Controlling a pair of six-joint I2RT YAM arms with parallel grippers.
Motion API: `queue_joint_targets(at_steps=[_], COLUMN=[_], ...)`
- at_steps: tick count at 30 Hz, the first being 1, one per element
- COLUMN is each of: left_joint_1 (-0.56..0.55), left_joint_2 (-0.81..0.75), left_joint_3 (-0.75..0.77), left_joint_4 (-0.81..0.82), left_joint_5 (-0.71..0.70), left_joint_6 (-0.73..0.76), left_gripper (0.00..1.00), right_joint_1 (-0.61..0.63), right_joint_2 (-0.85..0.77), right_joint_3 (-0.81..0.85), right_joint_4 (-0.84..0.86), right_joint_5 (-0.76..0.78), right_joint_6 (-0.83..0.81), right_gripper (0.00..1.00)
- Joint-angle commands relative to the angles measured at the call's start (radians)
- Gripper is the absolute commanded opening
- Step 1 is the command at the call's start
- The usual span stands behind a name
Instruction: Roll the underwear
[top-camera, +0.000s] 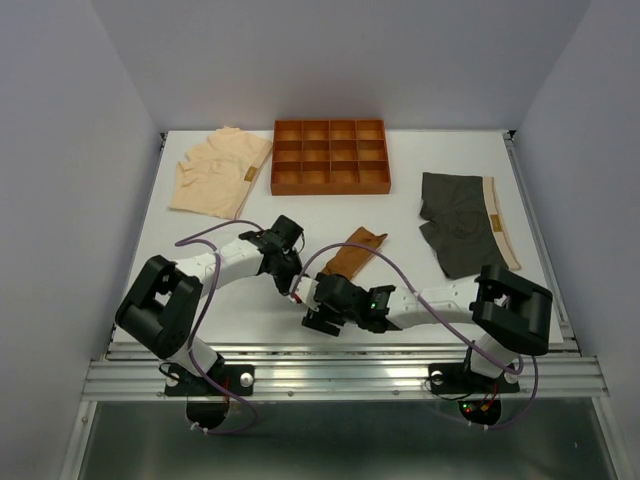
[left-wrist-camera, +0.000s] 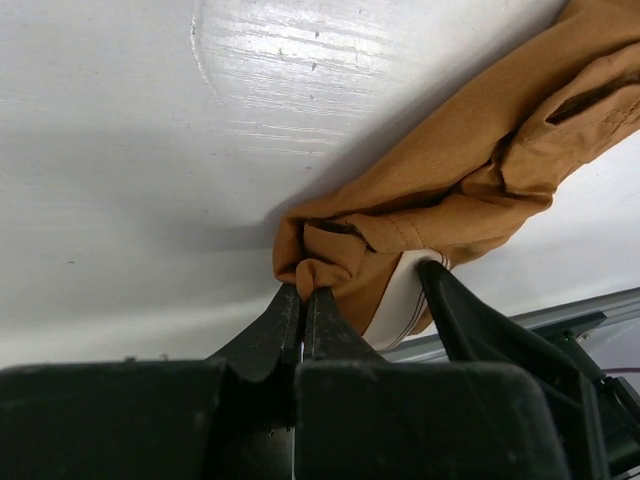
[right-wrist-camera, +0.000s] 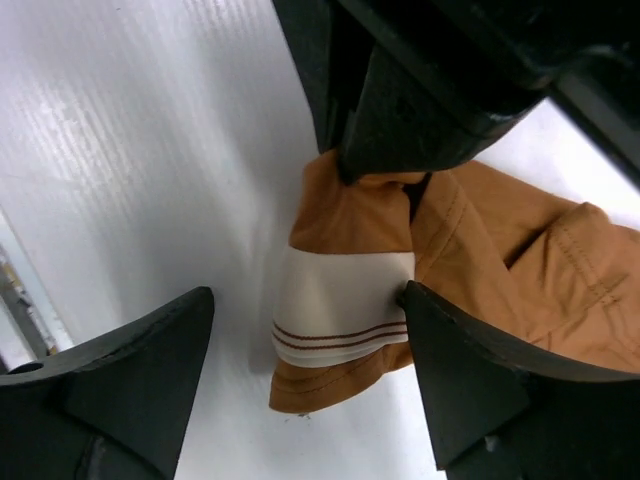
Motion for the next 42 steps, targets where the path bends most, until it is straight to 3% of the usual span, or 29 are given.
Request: queue_joint_targets(at_steps=[1,3,4,6,8,9,11,13,18,26,36,42], left_joint_1=[-0.006,-0.008,-0.006,-0.006,-0.006,-0.006,-0.006,-0.005,0.008,0.086,0.138,0.136], left_joint_2=[-0.034,-0.034,-0.034,-0.037,-0.042,-0.051,-0.062,-0.074,-0.108,-0.158,-0.284,-0.355], left_joint_3=[0.024,0.025,0.025,0.025,0.027,0.025,0.030,0.054,0.110,0.085,-0.025,-0.106], left_joint_4=[-0.033,-0.035,-0.033,-0.032,-0.027,-0.021,-0.018,-0.039,-0.064,-0.085,-0.087,-0.027], left_joint_5=[0.018,0.020,0.025,0.028,0.028,0.028,0.014,-0.030,-0.138,-0.221,-0.245,-0.193], left_joint_6=[0.003,0.006,0.008,0.008,0.006,0.006,-0.005,-0.008,-0.018,-0.017,-0.011,0.011], left_gripper=[0.00,0.00,0.00,0.00,0.09,0.19,0.27,0.43,0.50,0.51,0.54,0.59], right_joint_1=[0.014,0.014,0.014,0.014,0.014,0.014,0.014,0.005,-0.039,-0.159,-0.337,-0.458], right_joint_2=[0.027,0.041,0.046,0.050,0.046,0.040,0.035,0.033,0.006,-0.054,0.093,0.116], right_joint_3=[0.027,0.027,0.028,0.034,0.039,0.042,0.054,0.076,0.080,0.062,0.117,0.059], right_joint_4=[0.065,0.071,0.076,0.076,0.072,0.072,0.043,0.003,-0.054,-0.057,-0.048,0.120], right_joint_5=[0.110,0.121,0.124,0.119,0.115,0.118,0.106,0.064,-0.129,-0.477,-0.738,-0.925], right_joint_6=[-0.012,-0.008,0.000,0.012,0.022,0.046,0.061,0.098,0.173,0.290,0.454,0.645], right_gripper=[0.73,0.65,0.39,0.19,0.07,0.01,0.01,0.01,0.01,0.01,0.01,0.01])
